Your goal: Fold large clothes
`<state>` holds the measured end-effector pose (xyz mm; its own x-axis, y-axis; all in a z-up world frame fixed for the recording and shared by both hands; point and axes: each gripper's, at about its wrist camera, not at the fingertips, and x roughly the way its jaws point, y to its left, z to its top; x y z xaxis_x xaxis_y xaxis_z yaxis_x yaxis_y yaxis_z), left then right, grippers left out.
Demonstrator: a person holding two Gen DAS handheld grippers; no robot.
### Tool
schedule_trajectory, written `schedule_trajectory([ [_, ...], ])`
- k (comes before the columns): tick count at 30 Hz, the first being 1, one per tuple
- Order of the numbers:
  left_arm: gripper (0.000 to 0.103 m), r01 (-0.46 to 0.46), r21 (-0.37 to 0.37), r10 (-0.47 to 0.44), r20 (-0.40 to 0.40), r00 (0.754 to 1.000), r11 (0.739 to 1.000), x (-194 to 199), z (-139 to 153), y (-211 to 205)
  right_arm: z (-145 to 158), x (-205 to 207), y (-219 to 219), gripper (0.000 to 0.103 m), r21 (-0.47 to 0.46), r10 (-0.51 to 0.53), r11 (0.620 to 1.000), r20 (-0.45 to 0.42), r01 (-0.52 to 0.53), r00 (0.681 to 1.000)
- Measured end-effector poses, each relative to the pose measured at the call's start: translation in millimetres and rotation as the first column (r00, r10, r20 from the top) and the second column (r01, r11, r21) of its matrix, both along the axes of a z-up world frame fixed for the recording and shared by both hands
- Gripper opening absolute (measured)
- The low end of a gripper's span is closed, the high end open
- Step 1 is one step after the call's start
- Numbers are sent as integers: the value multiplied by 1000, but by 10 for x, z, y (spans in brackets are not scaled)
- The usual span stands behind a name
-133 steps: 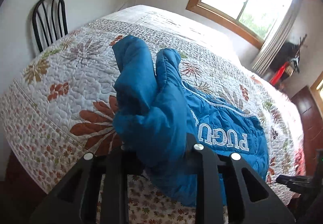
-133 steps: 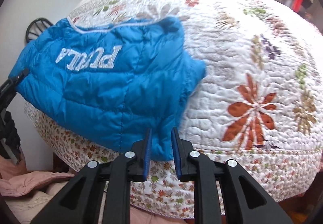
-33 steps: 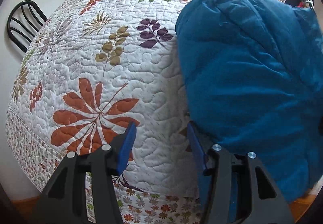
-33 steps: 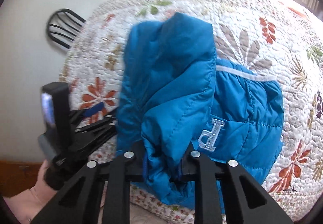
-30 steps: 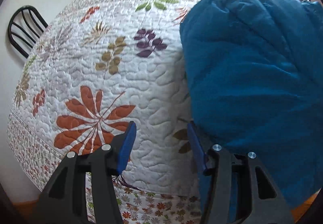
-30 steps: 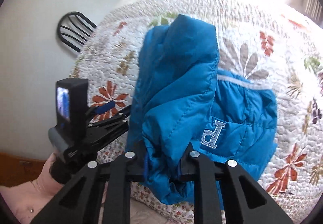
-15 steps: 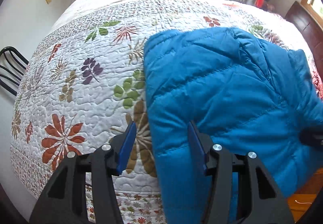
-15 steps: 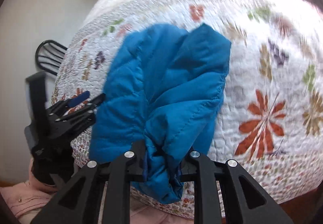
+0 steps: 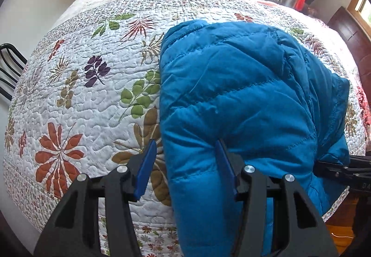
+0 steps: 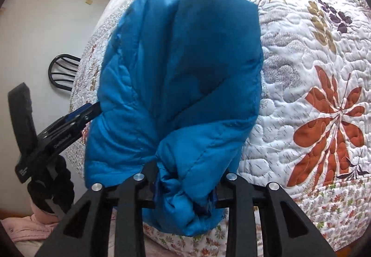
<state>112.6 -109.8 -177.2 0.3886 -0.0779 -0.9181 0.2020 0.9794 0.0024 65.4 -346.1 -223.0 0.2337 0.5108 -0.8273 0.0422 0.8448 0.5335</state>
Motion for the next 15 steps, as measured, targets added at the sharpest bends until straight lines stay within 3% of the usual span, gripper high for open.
schedule_trajectory([
  [3,52,-4,-16,4,28,1000,1000,11,131,57,407,-62,-33,43,-121,5,993,63,2,998],
  [7,53,4,-12,-3,79,997,1000,131,281,26,1006,-25,-24,43,-277,14,960,211,46,977],
  [9,53,9,1,-9,99,995,1000,239,303,-38,1211,122,26,44,-272,51,962,282,29,958],
  [12,53,18,-11,-16,96,995,1000,365,307,-139,1166,437,163,44,-240,89,971,276,-21,957],
  [15,53,35,-4,-35,113,993,999,392,307,-253,902,693,275,42,-231,107,971,224,-54,969],
])
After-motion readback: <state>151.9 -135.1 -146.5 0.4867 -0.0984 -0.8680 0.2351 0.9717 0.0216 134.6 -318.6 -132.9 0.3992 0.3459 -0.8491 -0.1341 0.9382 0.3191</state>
